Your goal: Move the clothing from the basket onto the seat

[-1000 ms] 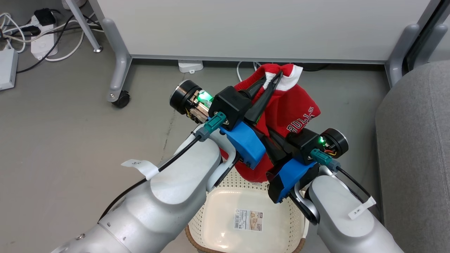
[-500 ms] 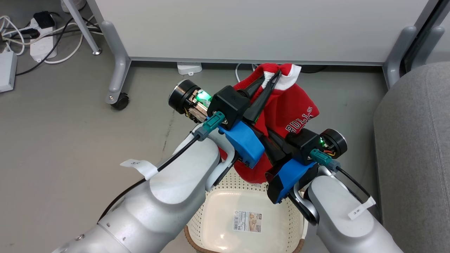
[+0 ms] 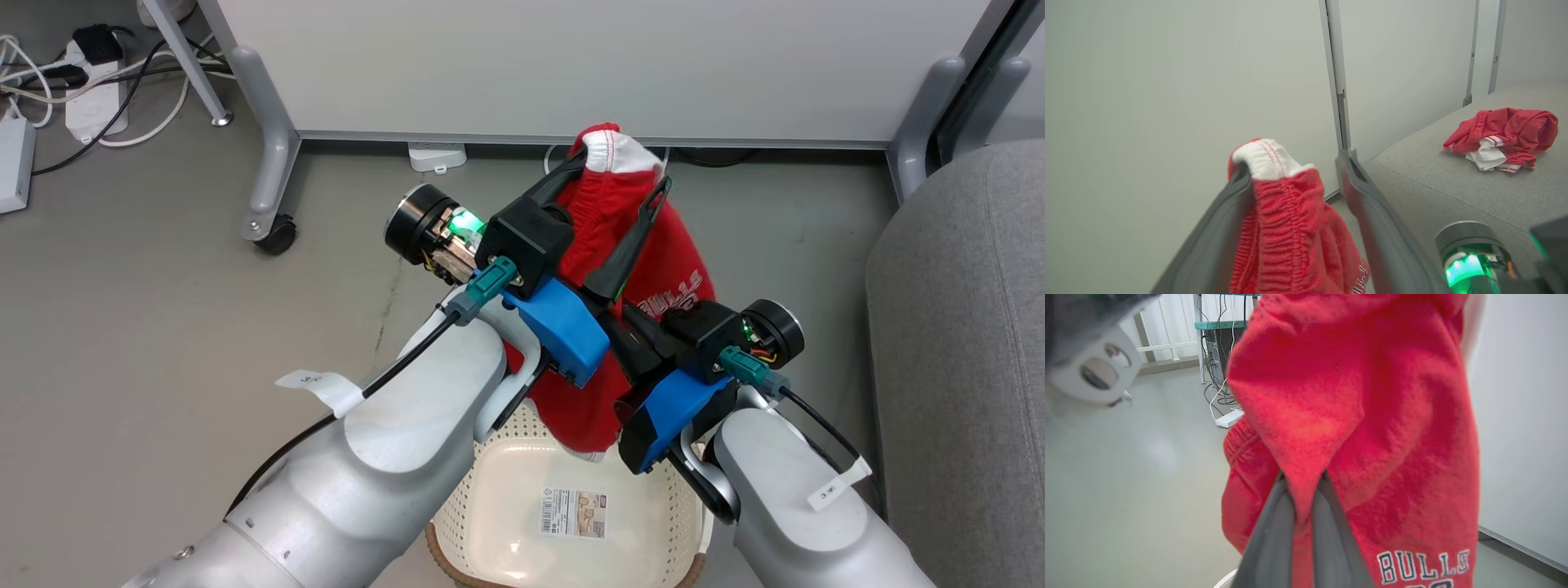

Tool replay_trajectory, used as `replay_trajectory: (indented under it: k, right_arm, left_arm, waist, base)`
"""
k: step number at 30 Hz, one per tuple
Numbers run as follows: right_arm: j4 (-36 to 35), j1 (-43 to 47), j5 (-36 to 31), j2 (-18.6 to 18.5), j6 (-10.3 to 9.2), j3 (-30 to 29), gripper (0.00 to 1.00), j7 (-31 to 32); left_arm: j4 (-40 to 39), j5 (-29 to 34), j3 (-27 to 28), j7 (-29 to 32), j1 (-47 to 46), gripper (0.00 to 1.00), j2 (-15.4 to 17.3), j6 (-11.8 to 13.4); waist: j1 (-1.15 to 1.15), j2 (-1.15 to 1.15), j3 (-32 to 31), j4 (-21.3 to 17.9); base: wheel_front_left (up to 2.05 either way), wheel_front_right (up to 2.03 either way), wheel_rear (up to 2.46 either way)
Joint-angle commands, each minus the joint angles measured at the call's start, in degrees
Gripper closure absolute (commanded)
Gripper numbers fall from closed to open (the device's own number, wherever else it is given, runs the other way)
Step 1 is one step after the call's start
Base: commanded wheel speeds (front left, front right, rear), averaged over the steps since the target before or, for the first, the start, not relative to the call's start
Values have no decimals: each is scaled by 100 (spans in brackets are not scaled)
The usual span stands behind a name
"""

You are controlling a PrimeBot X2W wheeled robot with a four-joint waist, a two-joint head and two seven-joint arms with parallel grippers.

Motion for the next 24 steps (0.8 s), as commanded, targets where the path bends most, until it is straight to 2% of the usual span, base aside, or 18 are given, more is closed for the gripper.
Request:
replay_trajectory:
  k: [1,24]
  right_arm:
    - [-45,-60,38,5,3,19,100,-19]
    - [-185,-111,132,5,3,-33,100,-19]
  left_arm:
    - [-16,46,54,-25,8,0,8,33]
    - [317,-38,40,40,-1,0,34,0]
  waist:
    - [0,0,-1,-11]
    - [0,0,125,-173]
  base:
    - [0,0,0]
    - [0,0,0]
